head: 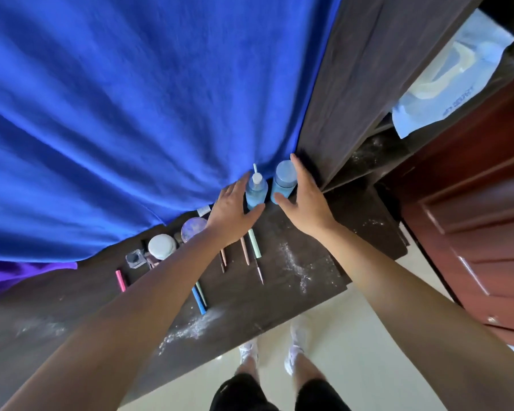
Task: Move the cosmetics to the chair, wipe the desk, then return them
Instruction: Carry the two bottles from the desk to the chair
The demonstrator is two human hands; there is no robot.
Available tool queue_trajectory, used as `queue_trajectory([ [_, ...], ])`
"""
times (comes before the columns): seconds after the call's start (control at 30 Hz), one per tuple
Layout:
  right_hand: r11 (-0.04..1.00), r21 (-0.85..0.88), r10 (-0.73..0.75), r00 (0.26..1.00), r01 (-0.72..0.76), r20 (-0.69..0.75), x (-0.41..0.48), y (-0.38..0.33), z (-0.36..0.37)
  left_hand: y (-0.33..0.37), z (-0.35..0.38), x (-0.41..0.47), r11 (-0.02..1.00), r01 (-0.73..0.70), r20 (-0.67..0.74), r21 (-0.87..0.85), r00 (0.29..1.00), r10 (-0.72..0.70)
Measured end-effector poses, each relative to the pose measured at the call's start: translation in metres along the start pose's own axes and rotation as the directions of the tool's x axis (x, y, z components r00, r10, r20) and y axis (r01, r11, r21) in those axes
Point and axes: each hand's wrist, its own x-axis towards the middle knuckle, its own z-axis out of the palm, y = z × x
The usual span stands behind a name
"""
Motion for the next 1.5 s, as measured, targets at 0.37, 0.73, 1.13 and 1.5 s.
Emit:
queue_trajectory([
  [0.37, 0.978, 0.193, 0.077, 0.997, -0.075, -0.005, -0.012, 0.021, 0.003, 0.012, 0.016, 0.003, 0.984, 0.157, -0.100, -0.081, 0.981, -0.164],
  [0.73, 0.920, 0.352, 0.288, 0.909, -0.175, -0.301, -0.124, 0.010, -0.047, 0.077, 0.000, -0.070, 0.942, 0.029, -0.171, -0.334, 0.981, -0.091],
  [1.13, 0.886, 0.374, 0.461, 0.433, -0.274, -0.775, -0.339, 0.037, -0.131, 0.234, 0.102, -0.119, 0.818, -0.318, 0.198, -0.480, 0.869, 0.454],
  [1.5, 0.848, 0.434, 0.458, 0.009, -0.304, -0.889, -0.600, 0.101, -0.203, 0.421, 0.235, -0.312, 0.575, -0.531, 0.292, -0.622, 0.525, 0.800],
])
